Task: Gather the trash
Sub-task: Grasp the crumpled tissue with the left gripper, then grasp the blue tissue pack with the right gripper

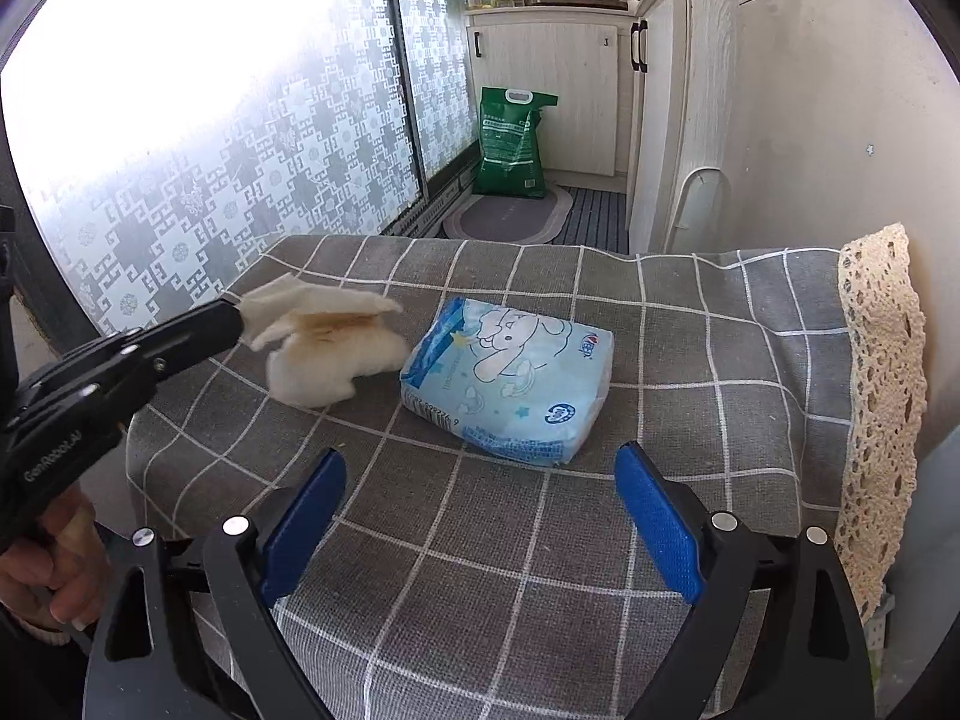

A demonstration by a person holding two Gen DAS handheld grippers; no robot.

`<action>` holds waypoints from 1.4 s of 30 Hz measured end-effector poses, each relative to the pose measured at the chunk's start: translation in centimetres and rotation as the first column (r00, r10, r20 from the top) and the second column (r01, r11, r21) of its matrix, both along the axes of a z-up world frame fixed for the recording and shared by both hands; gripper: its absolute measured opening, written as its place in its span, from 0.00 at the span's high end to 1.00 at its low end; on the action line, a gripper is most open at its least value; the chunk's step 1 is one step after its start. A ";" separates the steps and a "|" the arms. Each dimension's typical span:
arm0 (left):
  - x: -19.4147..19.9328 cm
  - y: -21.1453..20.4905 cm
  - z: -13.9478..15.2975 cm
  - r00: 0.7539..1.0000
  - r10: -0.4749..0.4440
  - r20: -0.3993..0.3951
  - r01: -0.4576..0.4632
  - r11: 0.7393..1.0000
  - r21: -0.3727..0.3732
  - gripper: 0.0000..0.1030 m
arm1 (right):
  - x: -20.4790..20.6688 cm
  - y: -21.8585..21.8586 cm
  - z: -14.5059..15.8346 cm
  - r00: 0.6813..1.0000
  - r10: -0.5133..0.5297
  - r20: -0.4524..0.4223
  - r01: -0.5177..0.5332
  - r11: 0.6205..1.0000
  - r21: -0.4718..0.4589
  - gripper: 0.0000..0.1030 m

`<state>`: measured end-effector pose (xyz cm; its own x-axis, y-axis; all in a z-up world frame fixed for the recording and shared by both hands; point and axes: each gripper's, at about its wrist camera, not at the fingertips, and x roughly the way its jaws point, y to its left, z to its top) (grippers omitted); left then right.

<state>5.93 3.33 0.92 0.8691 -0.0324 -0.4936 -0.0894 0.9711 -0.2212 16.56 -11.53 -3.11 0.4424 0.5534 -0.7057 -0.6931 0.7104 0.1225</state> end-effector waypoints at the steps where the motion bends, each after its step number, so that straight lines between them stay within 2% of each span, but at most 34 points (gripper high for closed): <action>1: -0.3 0.4 0.2 1.000 0.005 0.008 -0.005 1.000 -0.006 0.98 | 0.1 0.3 -0.1 1.000 -0.008 -0.002 0.008 1.000 -0.006 0.11; 12: -3.1 4.3 1.0 0.997 0.054 0.054 -0.052 0.998 -0.041 0.98 | 1.3 2.6 -0.1 0.997 -0.081 0.000 0.081 0.996 -0.034 0.11; 16: -4.0 5.2 1.1 0.996 0.056 0.067 -0.054 0.998 -0.043 0.98 | 1.7 3.5 -0.3 0.996 -0.086 0.000 0.086 0.994 -0.069 0.26; 20: -4.6 6.0 1.2 0.996 0.063 0.070 -0.060 0.997 -0.048 0.98 | 1.6 4.0 -0.2 0.997 -0.072 0.000 0.072 0.995 -0.068 0.36; 22: -5.0 6.3 1.1 0.995 0.067 0.069 -0.064 0.997 -0.054 0.98 | 1.5 4.2 0.1 0.998 -0.065 0.001 0.065 0.996 -0.064 0.38; 26: -4.6 6.3 0.6 1.000 0.013 0.027 -0.011 0.997 -0.080 0.97 | 1.1 4.8 0.8 0.998 -0.056 0.013 0.057 0.997 -0.056 0.41; 29: -4.1 5.3 0.1 1.000 -0.024 -0.013 0.023 0.999 -0.047 0.92 | 0.9 5.0 1.1 0.999 -0.049 0.020 0.050 0.997 -0.057 0.45; 30: -4.0 5.0 -0.1 0.999 -0.038 -0.026 0.036 0.998 -0.044 0.88 | 0.9 5.1 1.1 0.999 -0.046 0.018 0.047 0.997 -0.058 0.47; 31: -3.8 4.7 -0.3 0.998 -0.050 -0.039 0.049 0.998 -0.043 0.78 | 0.9 5.2 1.0 0.999 -0.045 0.015 0.046 0.997 -0.059 0.50; 32: -3.7 4.4 -0.4 0.997 -0.063 -0.048 0.061 0.997 -0.042 0.74 | 1.0 5.2 1.0 0.999 -0.045 0.010 0.045 0.997 -0.058 0.51; 35: -3.5 3.5 -0.4 0.995 -0.085 -0.047 0.083 0.996 -0.029 0.69 | 1.1 4.7 1.0 0.999 -0.050 0.003 0.050 0.997 -0.054 0.53; 37: -3.2 2.9 -0.4 0.994 -0.101 -0.048 0.100 0.995 -0.030 0.59 | 1.1 4.6 0.9 0.999 -0.050 -0.003 0.050 0.997 -0.051 0.54; 39: -2.6 2.1 -0.6 0.991 -0.118 -0.063 0.117 0.993 -0.013 0.56 | 1.2 4.4 0.7 0.999 -0.051 -0.012 0.050 0.998 -0.048 0.54; 42: -1.7 0.7 -1.1 0.990 -0.104 -0.099 0.111 0.992 0.064 0.56 | 1.3 3.9 0.5 0.998 -0.053 -0.024 0.052 0.998 -0.042 0.54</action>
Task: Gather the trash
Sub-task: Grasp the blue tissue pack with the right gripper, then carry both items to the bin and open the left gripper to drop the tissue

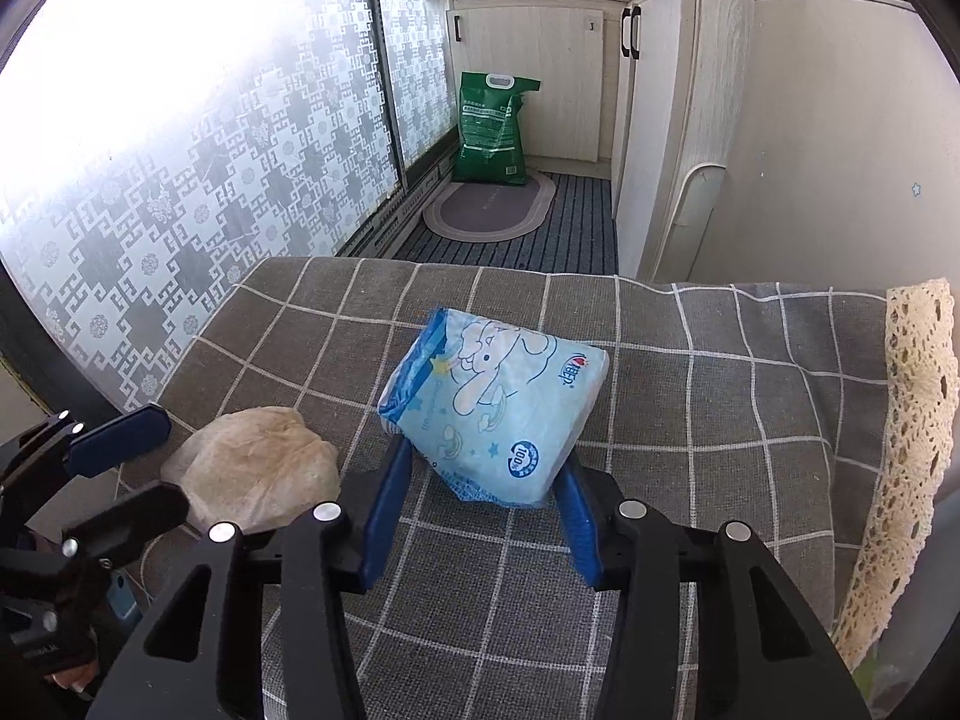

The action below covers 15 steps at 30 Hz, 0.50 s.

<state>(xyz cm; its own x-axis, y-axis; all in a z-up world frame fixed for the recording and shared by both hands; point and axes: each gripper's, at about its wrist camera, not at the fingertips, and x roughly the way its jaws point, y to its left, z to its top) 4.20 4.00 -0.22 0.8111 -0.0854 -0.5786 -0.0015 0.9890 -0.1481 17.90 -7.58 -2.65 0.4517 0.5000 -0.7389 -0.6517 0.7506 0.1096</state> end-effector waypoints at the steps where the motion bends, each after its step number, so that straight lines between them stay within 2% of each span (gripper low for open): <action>1: 0.4 -0.2 -0.2 1.000 -0.001 -0.010 0.001 1.000 0.009 0.56 | 0.1 -0.2 -0.1 1.000 -0.002 -0.007 0.002 1.000 0.006 0.54; 5: 1.3 -0.5 -0.7 0.999 0.025 -0.039 -0.023 0.999 0.049 0.59 | 0.9 -1.3 -0.2 0.998 -0.005 -0.070 0.011 0.996 0.085 0.55; 6: 1.4 -0.5 -0.8 0.999 0.033 -0.043 -0.030 0.998 0.052 0.67 | 1.2 -1.5 -0.2 0.996 -0.005 -0.089 0.015 0.994 0.107 0.60; 7: 1.5 -0.4 -0.9 0.998 0.032 -0.047 -0.029 0.998 0.048 0.80 | 1.4 -1.7 -0.3 0.994 -0.008 -0.105 0.021 0.992 0.122 0.63; 10: 1.5 -0.7 -1.1 0.999 0.019 -0.049 -0.016 0.998 0.061 0.94 | 1.8 -1.9 -0.4 0.992 -0.015 -0.121 0.032 0.990 0.135 0.74; 13: 1.3 -0.9 -1.1 0.999 0.012 -0.034 -0.010 0.998 0.068 0.96 | 2.0 -2.1 -0.4 0.991 -0.010 -0.136 0.031 0.988 0.152 0.88; 15: 1.1 -0.6 -0.8 1.000 0.016 -0.016 -0.015 0.999 0.049 0.96 | 1.9 -2.0 -0.3 0.991 -0.002 -0.131 0.023 0.988 0.155 0.90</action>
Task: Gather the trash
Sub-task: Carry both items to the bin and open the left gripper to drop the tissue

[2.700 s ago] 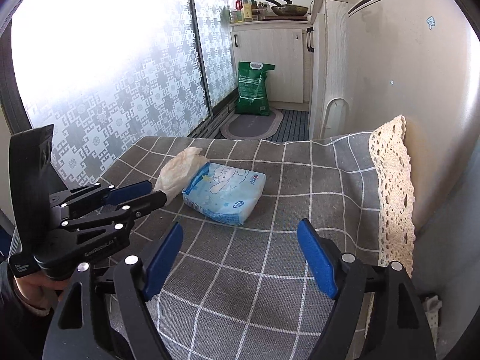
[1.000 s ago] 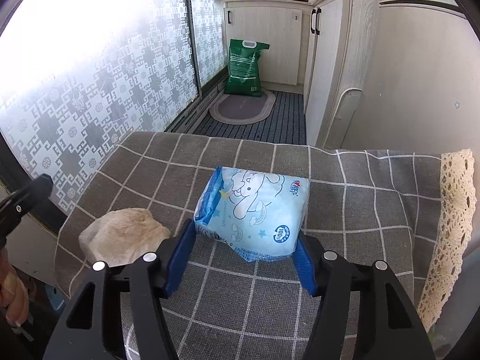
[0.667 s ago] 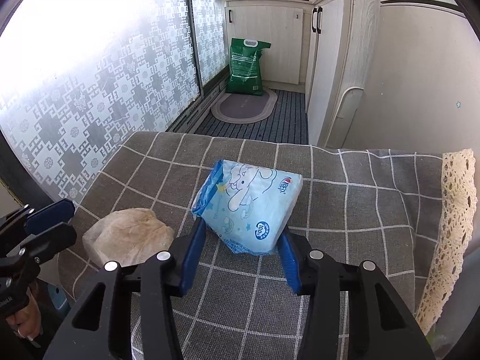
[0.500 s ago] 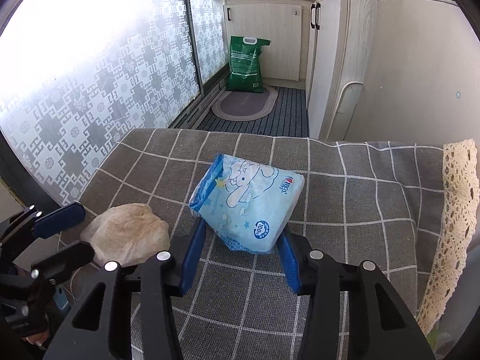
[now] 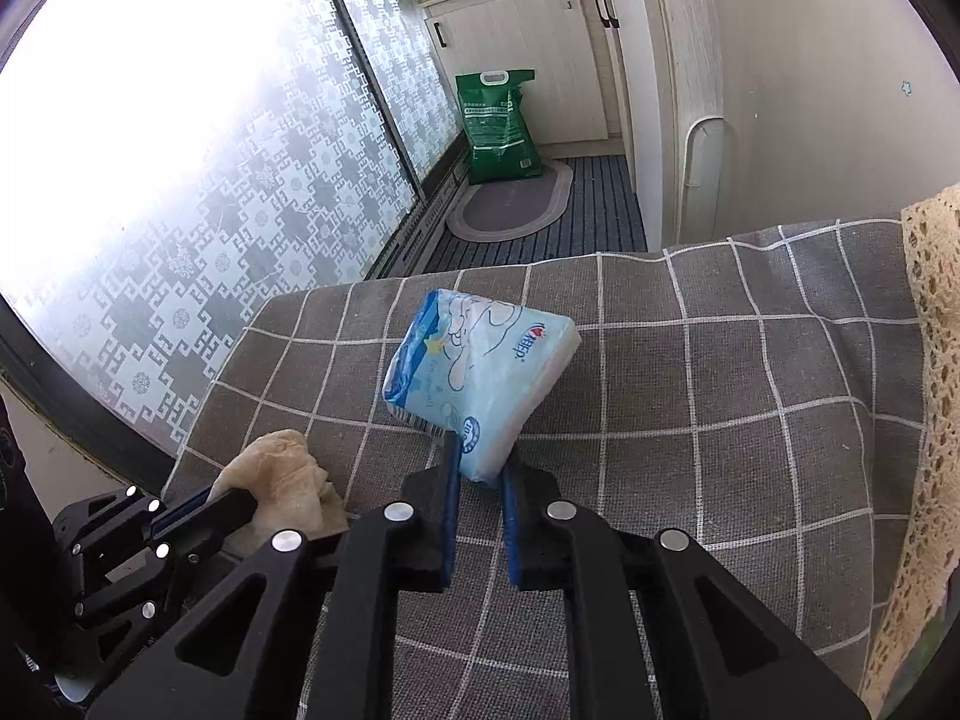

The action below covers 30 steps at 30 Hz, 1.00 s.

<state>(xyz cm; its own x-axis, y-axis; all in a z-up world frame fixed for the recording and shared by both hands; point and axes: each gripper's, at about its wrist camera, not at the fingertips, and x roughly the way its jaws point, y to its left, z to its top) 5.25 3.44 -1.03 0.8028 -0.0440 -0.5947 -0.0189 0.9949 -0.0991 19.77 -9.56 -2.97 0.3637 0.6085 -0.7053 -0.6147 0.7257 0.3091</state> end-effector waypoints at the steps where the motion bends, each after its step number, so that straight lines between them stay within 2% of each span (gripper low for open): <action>1: -0.2 0.1 0.2 1.000 0.003 0.008 -0.003 1.000 -0.008 0.96 | -0.2 0.1 0.1 1.000 0.004 0.009 -0.004 1.000 -0.002 0.91; 8: -2.1 2.5 2.4 0.988 0.087 0.129 -0.076 0.993 -0.091 0.96 | -0.8 0.3 1.2 0.999 0.011 0.046 -0.011 1.000 0.009 0.91; 14: -3.5 5.5 2.9 0.971 0.187 0.151 -0.167 0.976 -0.140 0.96 | -2.1 1.6 2.5 0.996 0.057 0.071 -0.058 0.998 0.023 0.91; 19: -4.5 7.6 2.6 0.964 0.231 0.130 -0.210 0.966 -0.153 0.96 | -3.3 3.4 3.7 0.990 0.102 0.093 -0.106 0.994 0.037 0.91; 30: -6.5 11.8 -0.4 0.947 0.322 0.013 -0.319 0.943 -0.100 0.96 | -6.5 8.4 5.1 0.965 0.238 0.114 -0.243 0.969 0.031 0.91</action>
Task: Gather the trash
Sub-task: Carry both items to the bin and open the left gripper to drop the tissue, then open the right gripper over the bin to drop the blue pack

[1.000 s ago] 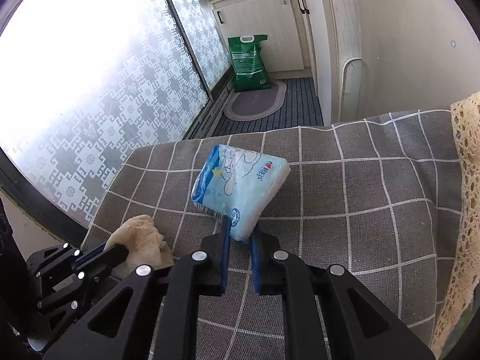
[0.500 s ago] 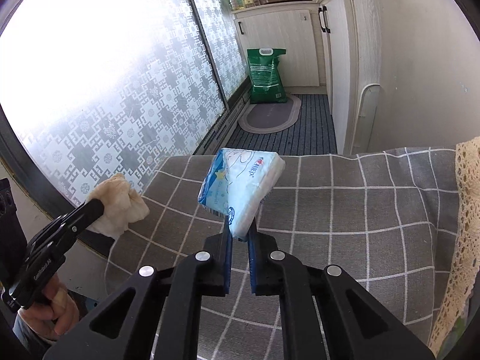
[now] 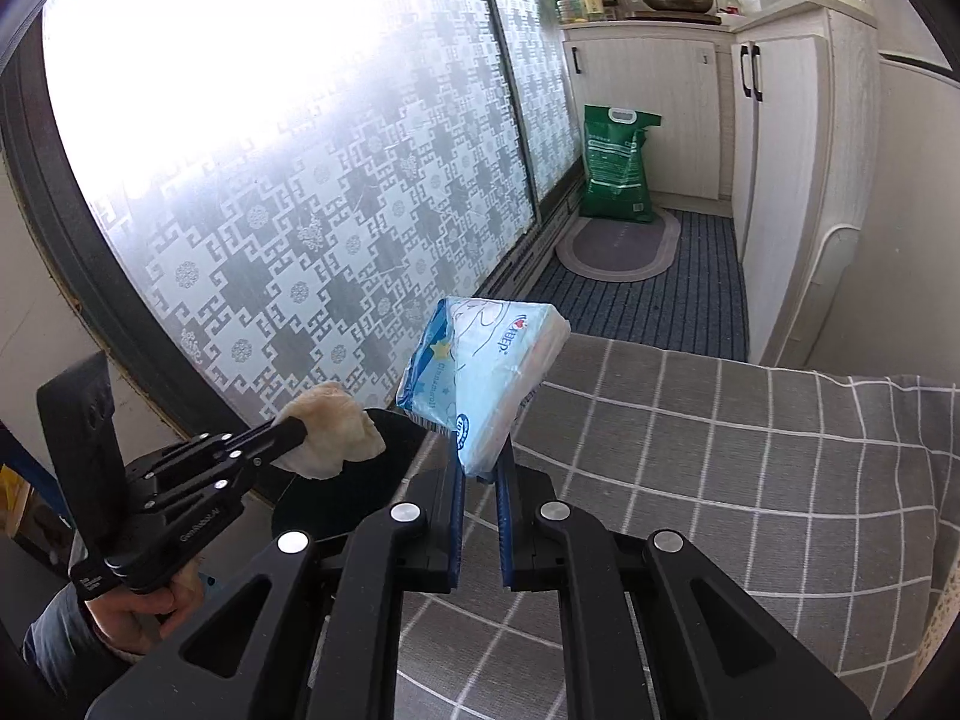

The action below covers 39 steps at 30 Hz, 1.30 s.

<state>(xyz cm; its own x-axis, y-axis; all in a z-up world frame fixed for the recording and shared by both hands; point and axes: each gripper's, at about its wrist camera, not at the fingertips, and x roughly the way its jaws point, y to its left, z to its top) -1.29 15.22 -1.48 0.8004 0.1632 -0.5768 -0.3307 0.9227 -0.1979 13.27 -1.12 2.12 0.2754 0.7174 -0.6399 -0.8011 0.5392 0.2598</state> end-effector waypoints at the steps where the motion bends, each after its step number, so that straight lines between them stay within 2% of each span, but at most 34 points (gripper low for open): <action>1: -0.2 0.4 -0.4 1.000 0.008 -0.016 -0.008 1.000 -0.001 0.96 | -0.4 0.5 0.1 1.000 0.014 0.001 -0.014 1.000 -0.001 0.91; 9: -0.9 2.9 -4.0 0.989 0.044 -0.140 -0.049 0.998 -0.035 0.96 | -3.0 4.6 0.3 0.995 0.101 0.020 -0.100 0.994 -0.050 0.91; 20: -1.5 4.5 -8.3 0.949 0.018 -0.315 -0.039 0.997 -0.060 0.95 | -5.4 9.3 -2.0 0.984 0.177 0.019 -0.170 0.964 -0.206 0.91; 24: -1.5 4.9 -9.5 0.930 -0.013 -0.367 -0.021 0.996 -0.088 0.87 | -6.3 10.9 -2.9 0.980 0.199 0.027 -0.184 0.945 -0.271 0.91; 26: -1.6 4.9 -9.8 0.925 -0.012 -0.381 -0.018 0.997 -0.077 0.87 | -6.7 11.7 -3.6 0.978 0.209 0.021 -0.193 0.931 -0.310 0.91; 29: -2.0 5.3 -9.9 0.927 -0.012 -0.374 -0.017 0.997 -0.073 0.88 | -7.4 12.8 -4.8 0.975 0.222 0.030 -0.195 0.906 -0.377 0.91; 34: -2.9 5.8 -9.0 0.945 0.003 -0.327 -0.027 0.997 -0.071 0.90 | -8.0 14.2 -6.8 0.970 0.242 0.024 -0.204 0.866 -0.456 0.91; 39: -4.1 6.4 -7.3 0.972 0.012 -0.235 -0.029 0.997 -0.072 0.91 | -8.7 15.4 -8.9 0.965 0.261 0.003 -0.223 0.829 -0.512 0.91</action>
